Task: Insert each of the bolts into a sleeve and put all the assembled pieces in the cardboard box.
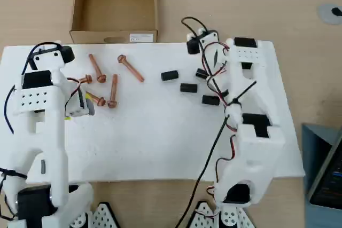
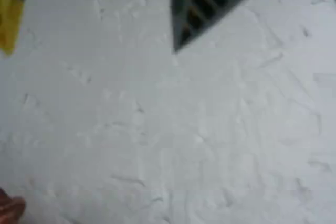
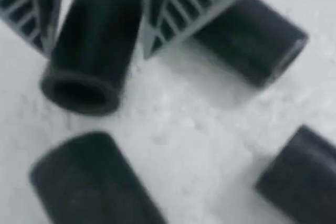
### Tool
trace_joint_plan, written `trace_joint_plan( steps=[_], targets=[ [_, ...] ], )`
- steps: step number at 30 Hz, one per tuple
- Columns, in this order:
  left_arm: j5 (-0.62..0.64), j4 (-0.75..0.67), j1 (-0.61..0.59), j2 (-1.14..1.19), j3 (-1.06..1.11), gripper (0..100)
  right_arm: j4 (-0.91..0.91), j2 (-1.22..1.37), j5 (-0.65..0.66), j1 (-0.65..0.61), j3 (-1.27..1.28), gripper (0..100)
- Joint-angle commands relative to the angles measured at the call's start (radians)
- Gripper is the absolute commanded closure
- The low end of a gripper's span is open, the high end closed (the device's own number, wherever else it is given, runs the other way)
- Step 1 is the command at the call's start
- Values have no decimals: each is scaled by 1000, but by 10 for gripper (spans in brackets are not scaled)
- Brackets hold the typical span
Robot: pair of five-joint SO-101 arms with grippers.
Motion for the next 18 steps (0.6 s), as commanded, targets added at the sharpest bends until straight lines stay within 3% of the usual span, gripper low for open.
trace_joint_plan(
  steps=[1,5,9,18],
  targets=[
    [-5,-2,2,-2,-54,789,-5,22,-2,8,-50,864],
    [-5,-2,2,-2,-54,789,-5,59,-2,15,-45,872],
    [0,-2,2,-2,-54,791,-5,71,-2,15,-45,987],
    [2,8,0,-12,-57,793,91,-42,-28,15,-97,988]
  ],
)
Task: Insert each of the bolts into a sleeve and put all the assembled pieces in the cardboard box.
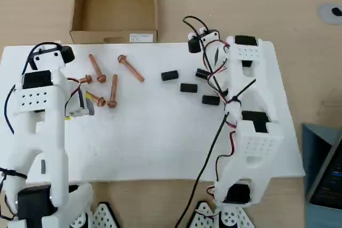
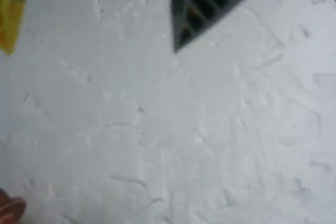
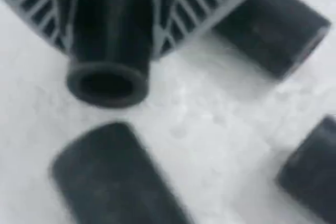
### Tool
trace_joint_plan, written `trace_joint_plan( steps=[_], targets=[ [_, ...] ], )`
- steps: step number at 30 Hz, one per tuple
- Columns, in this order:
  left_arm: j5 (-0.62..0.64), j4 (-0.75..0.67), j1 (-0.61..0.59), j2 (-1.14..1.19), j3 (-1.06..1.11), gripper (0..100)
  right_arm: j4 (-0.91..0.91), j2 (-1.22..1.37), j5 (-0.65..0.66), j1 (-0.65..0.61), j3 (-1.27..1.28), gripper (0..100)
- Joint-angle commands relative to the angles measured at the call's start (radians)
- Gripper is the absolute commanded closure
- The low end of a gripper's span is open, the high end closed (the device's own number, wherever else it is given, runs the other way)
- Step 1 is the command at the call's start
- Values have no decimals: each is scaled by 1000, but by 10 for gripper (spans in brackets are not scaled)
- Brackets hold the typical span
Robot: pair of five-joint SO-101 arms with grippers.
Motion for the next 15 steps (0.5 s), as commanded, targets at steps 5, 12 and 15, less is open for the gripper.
trace_joint_plan(
  steps=[5,12,15],
  targets=[
    [0,15,0,-12,-72,793,104,-257,-35,8,-24,988],
    [2,196,0,-1,-293,794,226,-466,-98,35,-22,988],
    [35,221,11,21,-396,794,285,-532,-123,48,-22,988]
  ],
)
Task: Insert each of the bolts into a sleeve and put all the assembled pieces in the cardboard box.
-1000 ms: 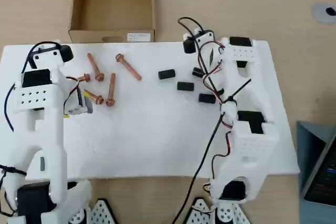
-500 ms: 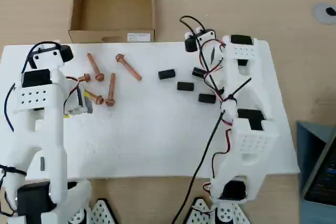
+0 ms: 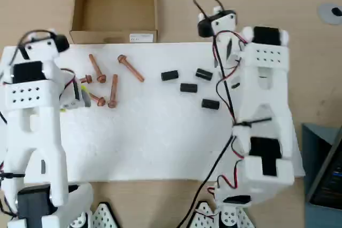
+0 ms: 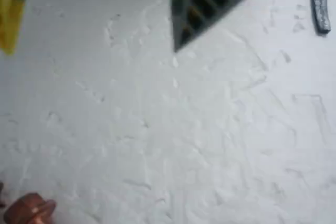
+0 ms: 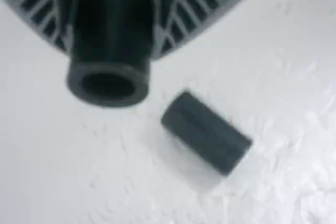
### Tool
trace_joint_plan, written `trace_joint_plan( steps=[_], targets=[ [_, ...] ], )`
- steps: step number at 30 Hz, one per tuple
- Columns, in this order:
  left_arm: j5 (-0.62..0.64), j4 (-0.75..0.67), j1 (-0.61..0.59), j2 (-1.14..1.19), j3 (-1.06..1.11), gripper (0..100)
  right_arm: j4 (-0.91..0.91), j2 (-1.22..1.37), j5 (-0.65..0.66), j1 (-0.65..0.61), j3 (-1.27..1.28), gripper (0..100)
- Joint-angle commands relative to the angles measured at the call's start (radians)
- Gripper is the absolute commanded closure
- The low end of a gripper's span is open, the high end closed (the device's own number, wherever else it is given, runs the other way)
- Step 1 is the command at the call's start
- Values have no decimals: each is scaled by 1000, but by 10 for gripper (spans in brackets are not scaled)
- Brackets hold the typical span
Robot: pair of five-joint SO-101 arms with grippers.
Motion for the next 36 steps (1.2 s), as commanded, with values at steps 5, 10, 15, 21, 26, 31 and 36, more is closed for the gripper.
trace_joint_plan(
  steps=[5,10,15,21,26,31,36],
  targets=[
    [46,100,55,131,-336,794,115,-182,-37,68,-16,988],
    [115,133,140,306,-526,794,94,-243,-34,133,104,988],
    [232,133,247,515,-703,794,17,-321,-31,179,282,988],
    [423,132,292,768,-973,792,-72,-421,6,188,483,988],
    [526,132,288,981,-1160,793,-75,-489,26,188,556,988],
    [528,132,293,1133,-1315,793,-75,-522,26,188,581,988],
    [529,132,292,1237,-1442,793,-71,-524,25,188,581,988]
  ],
)
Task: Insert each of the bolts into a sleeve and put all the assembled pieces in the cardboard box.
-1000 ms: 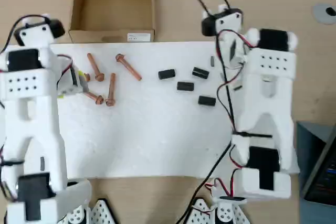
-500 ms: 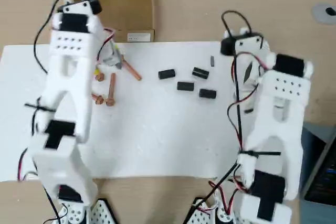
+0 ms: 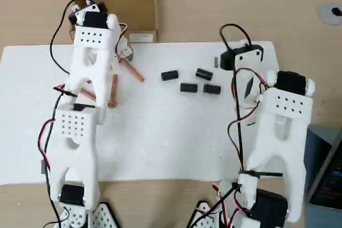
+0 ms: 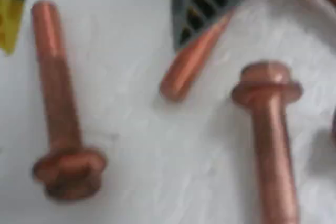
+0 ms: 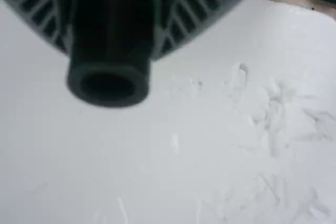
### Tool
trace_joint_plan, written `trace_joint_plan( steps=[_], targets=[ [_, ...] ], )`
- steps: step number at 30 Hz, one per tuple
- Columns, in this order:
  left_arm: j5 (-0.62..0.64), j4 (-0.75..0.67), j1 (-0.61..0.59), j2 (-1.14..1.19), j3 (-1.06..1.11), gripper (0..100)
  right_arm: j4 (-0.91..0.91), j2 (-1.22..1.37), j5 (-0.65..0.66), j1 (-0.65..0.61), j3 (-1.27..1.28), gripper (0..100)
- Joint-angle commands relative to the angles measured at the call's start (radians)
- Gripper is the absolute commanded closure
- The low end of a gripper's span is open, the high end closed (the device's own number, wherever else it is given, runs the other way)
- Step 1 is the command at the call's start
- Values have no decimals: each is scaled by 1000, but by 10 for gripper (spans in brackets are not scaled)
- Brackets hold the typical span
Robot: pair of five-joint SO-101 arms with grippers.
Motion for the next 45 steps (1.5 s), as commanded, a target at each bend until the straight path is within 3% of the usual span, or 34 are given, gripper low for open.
trace_joint_plan(
  steps=[1,23,36,45],
  targets=[
    [5,9,9,33,-123,793,-8,-44,3,15,-2,988],
    [5,0,8,291,-285,795,9,-42,-3,15,16,988],
    [-5,0,11,297,-276,994,5,-44,-3,15,25,988],
    [-86,17,15,277,-315,999,14,-45,-3,15,-1,988]
  ],
)
